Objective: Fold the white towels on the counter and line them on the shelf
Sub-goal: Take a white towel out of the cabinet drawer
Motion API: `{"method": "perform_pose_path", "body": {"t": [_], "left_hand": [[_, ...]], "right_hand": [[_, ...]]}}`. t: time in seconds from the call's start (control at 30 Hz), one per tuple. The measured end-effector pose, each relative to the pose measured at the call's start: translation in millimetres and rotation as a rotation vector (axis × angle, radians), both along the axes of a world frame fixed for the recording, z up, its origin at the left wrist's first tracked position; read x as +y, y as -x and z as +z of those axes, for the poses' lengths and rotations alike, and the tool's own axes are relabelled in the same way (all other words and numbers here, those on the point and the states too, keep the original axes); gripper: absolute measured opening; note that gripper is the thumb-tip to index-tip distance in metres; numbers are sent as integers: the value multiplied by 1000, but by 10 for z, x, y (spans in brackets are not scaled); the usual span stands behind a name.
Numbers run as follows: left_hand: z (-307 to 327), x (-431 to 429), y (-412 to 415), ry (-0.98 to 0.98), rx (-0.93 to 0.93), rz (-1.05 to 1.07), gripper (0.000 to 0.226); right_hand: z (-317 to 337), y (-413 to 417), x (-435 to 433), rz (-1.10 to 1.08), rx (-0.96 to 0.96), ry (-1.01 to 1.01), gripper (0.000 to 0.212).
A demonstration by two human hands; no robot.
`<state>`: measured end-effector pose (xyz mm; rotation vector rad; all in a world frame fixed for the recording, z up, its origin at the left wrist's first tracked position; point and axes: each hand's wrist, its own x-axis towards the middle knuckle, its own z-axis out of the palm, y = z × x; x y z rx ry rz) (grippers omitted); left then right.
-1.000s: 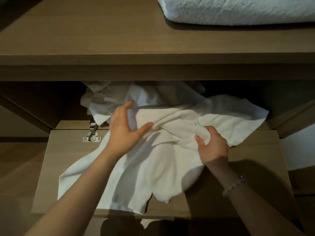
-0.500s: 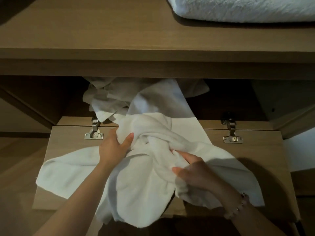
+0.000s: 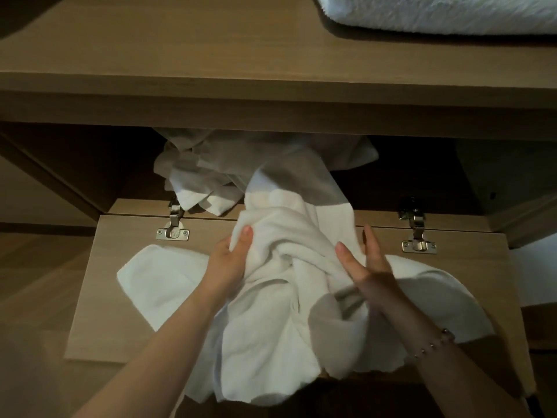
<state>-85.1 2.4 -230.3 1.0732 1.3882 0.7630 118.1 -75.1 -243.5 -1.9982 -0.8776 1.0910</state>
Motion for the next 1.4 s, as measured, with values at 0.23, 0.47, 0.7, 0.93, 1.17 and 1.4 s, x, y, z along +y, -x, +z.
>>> {"method": "perform_pose_path", "body": {"t": [0.23, 0.47, 0.7, 0.93, 1.17, 1.4], "left_hand": [[21, -191, -331, 32, -100, -91, 38], [185, -201, -427, 3, -135, -13, 31], [243, -126, -423, 43, -200, 99, 30], [349, -101, -506, 136, -148, 197, 22], [1079, -463, -448, 279, -151, 187, 17], [2777, -507, -433, 387, -199, 210, 26]], "right_hand": [[-20, 360, -22, 1, 120, -106, 62], [112, 409, 58, 5, 172, -157, 78], [199, 483, 205, 37, 145, -176, 53], [333, 522, 222, -1, 217, -249, 53], [1158, 604, -173, -87, 293, -161, 51], [2659, 627, -316, -133, 351, -163, 62]]}}
